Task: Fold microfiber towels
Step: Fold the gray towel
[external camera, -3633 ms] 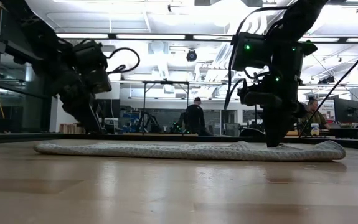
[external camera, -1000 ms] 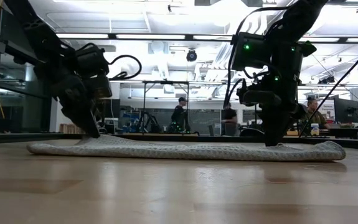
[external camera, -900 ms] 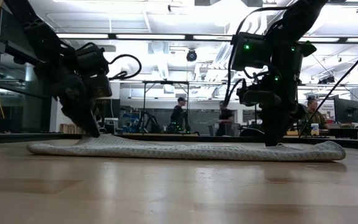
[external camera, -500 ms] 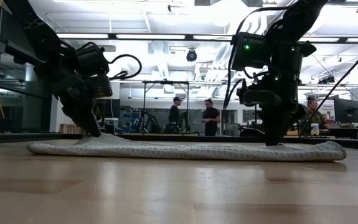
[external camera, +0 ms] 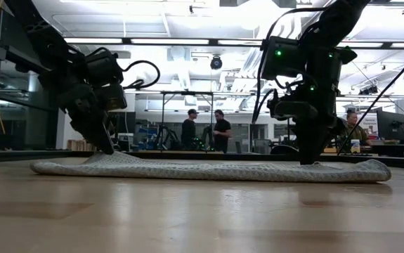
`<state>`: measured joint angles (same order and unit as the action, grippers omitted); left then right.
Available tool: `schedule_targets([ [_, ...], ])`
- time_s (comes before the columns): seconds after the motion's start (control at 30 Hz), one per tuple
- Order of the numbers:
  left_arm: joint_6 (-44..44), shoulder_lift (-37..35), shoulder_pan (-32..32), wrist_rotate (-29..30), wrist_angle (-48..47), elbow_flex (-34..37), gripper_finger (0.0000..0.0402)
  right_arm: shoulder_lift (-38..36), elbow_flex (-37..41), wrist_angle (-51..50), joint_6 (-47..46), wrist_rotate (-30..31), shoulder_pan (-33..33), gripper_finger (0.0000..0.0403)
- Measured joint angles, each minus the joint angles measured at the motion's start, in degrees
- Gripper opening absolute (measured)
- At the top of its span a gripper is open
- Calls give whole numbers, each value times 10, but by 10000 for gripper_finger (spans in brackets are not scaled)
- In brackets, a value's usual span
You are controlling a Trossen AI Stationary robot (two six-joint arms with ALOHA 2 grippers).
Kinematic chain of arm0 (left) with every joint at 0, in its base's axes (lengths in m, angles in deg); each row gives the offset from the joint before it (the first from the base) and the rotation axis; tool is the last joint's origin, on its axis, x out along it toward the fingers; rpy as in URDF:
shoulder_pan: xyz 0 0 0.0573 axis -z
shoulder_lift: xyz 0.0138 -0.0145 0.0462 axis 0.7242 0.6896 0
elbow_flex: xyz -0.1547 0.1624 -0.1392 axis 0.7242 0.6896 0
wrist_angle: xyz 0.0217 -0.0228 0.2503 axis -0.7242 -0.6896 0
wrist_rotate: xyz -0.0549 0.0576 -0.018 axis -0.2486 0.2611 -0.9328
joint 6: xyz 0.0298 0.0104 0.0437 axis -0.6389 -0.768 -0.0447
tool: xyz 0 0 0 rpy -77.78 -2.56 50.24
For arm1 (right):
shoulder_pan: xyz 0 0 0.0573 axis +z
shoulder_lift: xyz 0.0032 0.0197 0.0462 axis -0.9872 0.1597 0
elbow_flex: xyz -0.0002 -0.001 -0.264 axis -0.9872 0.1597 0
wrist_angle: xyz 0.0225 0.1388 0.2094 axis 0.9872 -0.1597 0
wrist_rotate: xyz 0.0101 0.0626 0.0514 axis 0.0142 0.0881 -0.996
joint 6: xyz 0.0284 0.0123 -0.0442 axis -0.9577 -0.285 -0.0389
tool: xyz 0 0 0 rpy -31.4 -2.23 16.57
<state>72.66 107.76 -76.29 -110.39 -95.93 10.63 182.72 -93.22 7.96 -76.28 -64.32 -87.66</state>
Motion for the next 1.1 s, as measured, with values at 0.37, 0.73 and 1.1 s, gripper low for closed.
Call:
schedule_targets([
  [0.37,0,0,0,0,0,0,6,0,0,0,0,0,0,2],
  [0.73,1,0,0,0,3,0,10,0,0,0,0,0,0,2],
  [1.1,1,0,0,1,3,0,10,0,0,0,0,-1,0,2],
])
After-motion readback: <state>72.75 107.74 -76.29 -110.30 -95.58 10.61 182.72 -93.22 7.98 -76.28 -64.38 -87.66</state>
